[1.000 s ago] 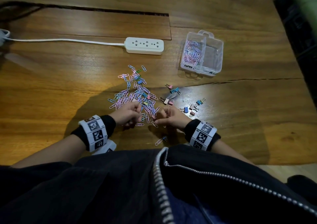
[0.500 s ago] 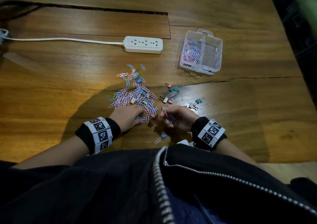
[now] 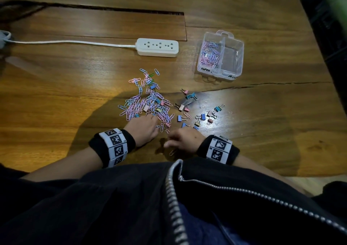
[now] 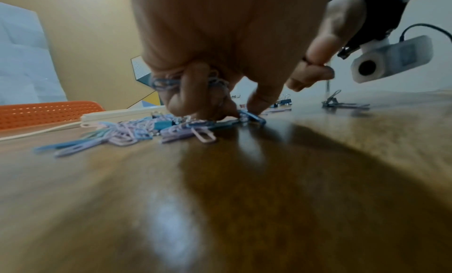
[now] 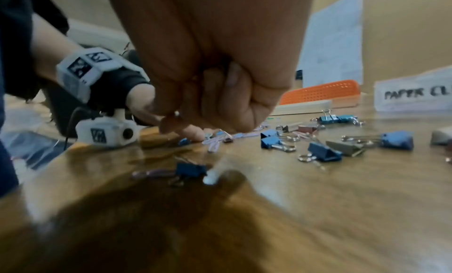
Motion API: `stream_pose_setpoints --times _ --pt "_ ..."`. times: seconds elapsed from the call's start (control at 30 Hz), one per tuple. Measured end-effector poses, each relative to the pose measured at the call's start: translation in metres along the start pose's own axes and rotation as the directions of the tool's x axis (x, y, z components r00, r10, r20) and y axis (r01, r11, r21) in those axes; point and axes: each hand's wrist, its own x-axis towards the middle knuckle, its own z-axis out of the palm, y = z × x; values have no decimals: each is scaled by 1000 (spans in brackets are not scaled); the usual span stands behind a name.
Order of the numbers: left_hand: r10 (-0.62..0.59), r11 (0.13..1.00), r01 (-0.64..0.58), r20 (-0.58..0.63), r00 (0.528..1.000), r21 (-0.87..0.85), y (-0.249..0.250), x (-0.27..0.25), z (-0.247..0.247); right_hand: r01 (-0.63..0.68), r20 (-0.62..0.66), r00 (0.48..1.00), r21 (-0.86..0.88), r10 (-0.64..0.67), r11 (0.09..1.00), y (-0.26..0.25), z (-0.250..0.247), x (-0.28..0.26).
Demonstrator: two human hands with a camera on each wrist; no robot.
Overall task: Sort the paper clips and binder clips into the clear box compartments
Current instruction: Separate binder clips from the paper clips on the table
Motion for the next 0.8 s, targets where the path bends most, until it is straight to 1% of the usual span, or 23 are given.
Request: stream_pose_setpoints --times 0.1,0.17,0.23,0.27,0.33,0.37,0.4,0.43,0.47,0.5,0.53,0.57,0.6,0.63,0.7,0.73,0.77,0.8 --pt "-5 997 4 -11 1000 -75 -2 0 -3 98 18 995 -198 -97 975 2 2 -5" --pt "-20 986 18 -9 1000 -164 -3 1 -7 109 15 994 -236 -109 965 6 5 -3" --pt "-58 939 49 -16 998 -342 -5 2 -10 96 -15 995 -262 -103 960 8 10 1" --pt "-87 885 65 -26 996 -460 -6 3 -12 93 -21 995 -268 -102 959 9 12 2" --pt "-143 736 93 -19 990 -671 -9 5 -16 79 -6 997 -253 -83 964 13 15 4" --pt "-165 624 119 20 986 -773 -11 7 -18 73 1 997 -238 -75 968 14 14 5" --pt "-166 473 155 85 982 -868 -13 8 -20 72 -9 997 -187 -75 980 14 12 5" --pt "-147 302 189 150 978 -934 -15 9 -22 66 -58 996 -65 -70 996 14 9 5" --pt "-128 147 212 194 973 -966 -17 10 -23 65 -124 991 120 -50 991 14 5 4" --pt "-120 31 223 218 969 -974 -19 11 -24 64 -200 980 334 4 940 14 -1 4" --pt "-121 -37 229 231 965 -973 -19 11 -24 70 -261 961 532 85 844 15 -8 2" --pt "-122 -68 235 241 963 -970 -19 12 -24 81 -287 942 695 172 714 18 -15 1" --pt "-118 -68 242 248 961 -968 -17 13 -24 91 -283 928 803 243 589 22 -22 -1" --pt "-108 -50 251 255 961 -967 -15 13 -24 97 -263 920 872 292 480 27 -28 -2" --pt "-75 8 263 262 962 -965 -12 13 -23 121 -225 912 946 342 300 38 -36 -4" --pt "-58 21 265 263 963 -964 -11 12 -23 136 -215 908 963 360 234 43 -39 -4" --pt "-43 17 266 265 963 -964 -9 11 -22 138 -207 898 970 388 199 47 -40 -4" --pt "-35 24 265 264 964 -964 -7 10 -22 126 -197 886 974 420 191 49 -40 -4"
